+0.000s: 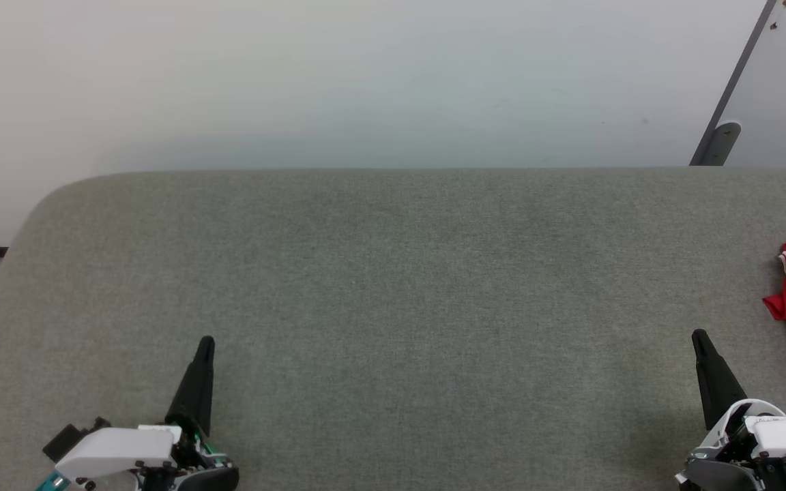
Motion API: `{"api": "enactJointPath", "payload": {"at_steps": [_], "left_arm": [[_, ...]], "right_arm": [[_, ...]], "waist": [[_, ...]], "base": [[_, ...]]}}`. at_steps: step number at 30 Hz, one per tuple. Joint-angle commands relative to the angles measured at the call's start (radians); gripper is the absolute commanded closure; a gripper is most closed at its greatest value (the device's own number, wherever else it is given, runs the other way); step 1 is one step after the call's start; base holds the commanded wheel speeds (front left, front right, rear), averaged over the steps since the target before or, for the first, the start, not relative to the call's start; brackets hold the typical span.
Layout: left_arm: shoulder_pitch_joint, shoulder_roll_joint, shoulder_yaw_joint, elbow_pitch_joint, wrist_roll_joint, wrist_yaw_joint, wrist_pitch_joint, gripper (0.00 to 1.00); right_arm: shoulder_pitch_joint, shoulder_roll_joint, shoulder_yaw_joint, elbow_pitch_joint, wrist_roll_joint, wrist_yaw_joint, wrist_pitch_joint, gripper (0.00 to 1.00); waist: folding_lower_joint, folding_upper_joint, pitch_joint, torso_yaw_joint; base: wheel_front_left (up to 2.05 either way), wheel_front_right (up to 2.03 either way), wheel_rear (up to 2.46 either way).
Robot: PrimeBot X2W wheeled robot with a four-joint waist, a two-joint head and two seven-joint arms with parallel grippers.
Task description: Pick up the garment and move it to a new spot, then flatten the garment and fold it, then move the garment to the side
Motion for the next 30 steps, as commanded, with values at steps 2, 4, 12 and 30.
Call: {"api": "enactJointPath", "payload": {"at_steps": [2, 4, 12, 30], "left_arm": [[-0.010, 0.000, 0.002, 0.001, 0.000, -0.004, 0.004, 1.00], [-0.010, 0.000, 0.002, 0.001, 0.000, -0.004, 0.004, 1.00], [-0.010, 0.000, 0.002, 0.001, 0.000, -0.004, 0.004, 1.00], [-0.010, 0.000, 0.002, 0.001, 0.000, -0.004, 0.004, 1.00]], "right_arm": [[-0.002, 0.004, 0.000, -0.002, 0.004, -0.001, 0.002, 1.00], [-0.002, 0.004, 0.000, -0.002, 0.004, -0.001, 0.002, 1.00], [-0.002, 0.004, 0.000, -0.002, 0.004, -0.001, 0.002, 1.00], [-0.002, 0.004, 0.001, -0.002, 0.004, -0.001, 0.002, 1.00]], "waist": [[0.0000, 0.0000, 0.000, 0.000], [0.0000, 0.0000, 0.000, 0.000], [0.0000, 0.0000, 0.000, 0.000], [0.0000, 0.0000, 0.000, 0.000]], "base": [[0.00, 0.00, 0.00], [0.00, 0.00, 0.00], [0.00, 0.00, 0.00], [0.00, 0.00, 0.00]]}}
